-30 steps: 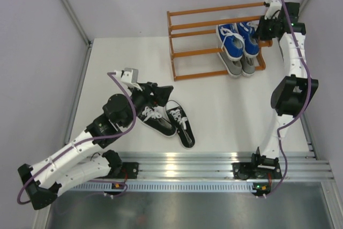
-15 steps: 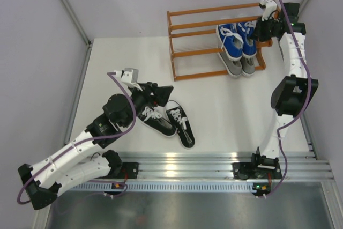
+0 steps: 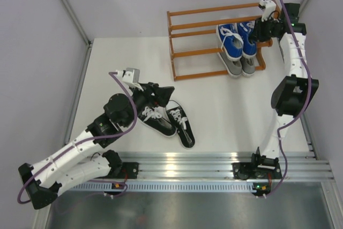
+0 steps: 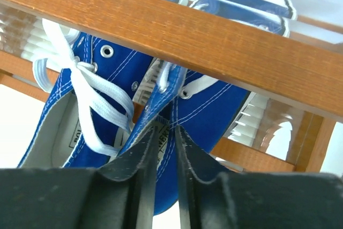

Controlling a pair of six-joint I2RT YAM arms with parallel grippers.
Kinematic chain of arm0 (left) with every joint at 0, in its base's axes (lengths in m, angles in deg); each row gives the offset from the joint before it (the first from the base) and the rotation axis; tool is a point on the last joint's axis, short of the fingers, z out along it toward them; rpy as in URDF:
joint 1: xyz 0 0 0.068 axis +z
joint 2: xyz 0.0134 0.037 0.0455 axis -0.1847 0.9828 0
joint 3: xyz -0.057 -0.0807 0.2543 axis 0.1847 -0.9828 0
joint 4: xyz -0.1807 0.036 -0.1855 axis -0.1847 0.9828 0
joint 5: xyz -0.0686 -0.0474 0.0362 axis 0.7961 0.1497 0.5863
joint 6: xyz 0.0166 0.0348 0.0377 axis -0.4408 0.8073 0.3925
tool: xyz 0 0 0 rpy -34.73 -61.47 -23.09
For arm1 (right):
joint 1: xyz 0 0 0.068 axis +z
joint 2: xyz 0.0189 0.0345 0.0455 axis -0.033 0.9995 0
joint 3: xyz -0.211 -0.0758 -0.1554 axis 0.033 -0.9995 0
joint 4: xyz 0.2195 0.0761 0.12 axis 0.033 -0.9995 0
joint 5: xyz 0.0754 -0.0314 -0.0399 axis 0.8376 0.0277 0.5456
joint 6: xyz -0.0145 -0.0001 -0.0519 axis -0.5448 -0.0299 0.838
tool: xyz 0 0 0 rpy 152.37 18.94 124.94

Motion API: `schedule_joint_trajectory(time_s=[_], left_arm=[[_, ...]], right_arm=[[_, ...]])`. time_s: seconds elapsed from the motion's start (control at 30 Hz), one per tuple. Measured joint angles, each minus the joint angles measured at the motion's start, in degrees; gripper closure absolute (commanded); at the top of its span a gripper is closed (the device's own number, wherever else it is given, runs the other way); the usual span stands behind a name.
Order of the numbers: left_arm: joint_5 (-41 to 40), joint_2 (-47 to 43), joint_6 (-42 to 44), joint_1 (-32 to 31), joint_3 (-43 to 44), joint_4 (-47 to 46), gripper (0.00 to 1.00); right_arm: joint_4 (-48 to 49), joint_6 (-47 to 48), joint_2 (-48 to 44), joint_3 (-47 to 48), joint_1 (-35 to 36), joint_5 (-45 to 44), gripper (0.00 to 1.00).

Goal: Place and organize the shoes onto the shoe shelf

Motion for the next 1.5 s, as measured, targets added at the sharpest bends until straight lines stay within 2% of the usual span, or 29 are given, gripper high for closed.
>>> schedule_joint_trajectory(time_s=[0.3, 0.53, 0.6, 0.63, 0.77, 0.9, 1.07, 1.27, 1.5], left_arm=[[0.13, 0.02, -0.15, 0.00, 0.00, -0.04, 0.13], [0.00, 0.70, -0.33, 0.00, 0.00, -0.02, 0.12], [-1.86, 1.07, -1.60, 0.00, 0.04, 0.57, 0.11], [-3.10, 1.33, -2.91, 0.00, 0.20, 1.57, 0.11], [-9.44, 4.50, -13.38, 0.48, 2.75, 11.78, 0.11], [-12.02, 8.00, -26.58, 1.53, 3.54, 21.73, 0.12], [-12.04, 8.81, -39.60, 1.64, 1.79, 27.71, 0.14], [-10.99, 11.47, -49.09, 1.68, 1.79, 35.71, 0.20], [-6.25, 23.17, -57.29, 1.77, 6.69, 49.92, 0.21]], right_arm=[[0.52, -2.45, -3.19, -3.76, -2.47, 0.28, 0.61], [1.64, -3.78, -10.58, -8.04, -4.92, 1.03, 0.48], [1.68, -3.54, -13.66, -9.97, -5.27, 1.79, 0.36], [1.53, -3.26, -15.13, -10.78, -5.35, 2.29, 0.25], [2.03, -0.02, -22.25, -16.61, -5.81, 6.43, 0.12], [1.42, 4.02, -31.56, -27.74, -6.10, 11.08, 0.11], [-0.39, 7.69, -37.75, -37.86, -6.25, 12.94, 0.12], [-4.00, 13.75, -41.44, -46.53, -6.75, 17.84, 0.12], [-6.49, 15.87, -45.81, -52.26, -6.75, 20.46, 0.12]])
